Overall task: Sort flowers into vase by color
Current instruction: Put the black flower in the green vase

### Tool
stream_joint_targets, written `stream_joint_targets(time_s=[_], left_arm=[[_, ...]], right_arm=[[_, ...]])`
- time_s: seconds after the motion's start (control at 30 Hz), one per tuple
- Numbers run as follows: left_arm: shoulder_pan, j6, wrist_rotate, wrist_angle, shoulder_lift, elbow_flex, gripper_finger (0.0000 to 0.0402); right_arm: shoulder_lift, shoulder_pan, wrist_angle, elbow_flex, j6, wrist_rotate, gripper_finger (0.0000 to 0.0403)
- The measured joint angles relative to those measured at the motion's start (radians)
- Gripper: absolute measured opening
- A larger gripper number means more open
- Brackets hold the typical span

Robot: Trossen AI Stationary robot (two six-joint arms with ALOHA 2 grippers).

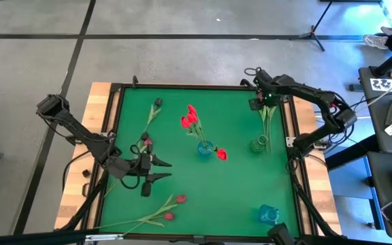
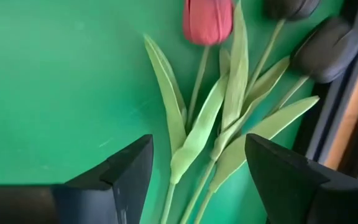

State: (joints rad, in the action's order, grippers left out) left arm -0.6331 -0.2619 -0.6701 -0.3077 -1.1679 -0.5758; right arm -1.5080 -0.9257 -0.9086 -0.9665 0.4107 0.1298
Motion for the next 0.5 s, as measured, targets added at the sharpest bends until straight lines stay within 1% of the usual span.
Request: stream_joint_targets(time_s=[0.3, 0.43, 0.5], left_arm=[[-0.003, -0.018, 0.002, 0.0, 0.0, 0.0, 0.0141], [-0.003, -0.019, 0.002, 0.0, 0.0, 0.0, 0.0141], [-0.003, -0.019, 0.002, 0.0, 0.0, 0.0, 0.0141]], right_arm=[[-0.07, 0.0, 0.123, 0.092, 0.057, 0.018, 0.0253], [-0.094, 0.003, 0.159, 0.103, 0.088, 0.068, 0.0253], [-0.094, 0.003, 0.183, 0.103, 0.091, 0.031, 0.0253]])
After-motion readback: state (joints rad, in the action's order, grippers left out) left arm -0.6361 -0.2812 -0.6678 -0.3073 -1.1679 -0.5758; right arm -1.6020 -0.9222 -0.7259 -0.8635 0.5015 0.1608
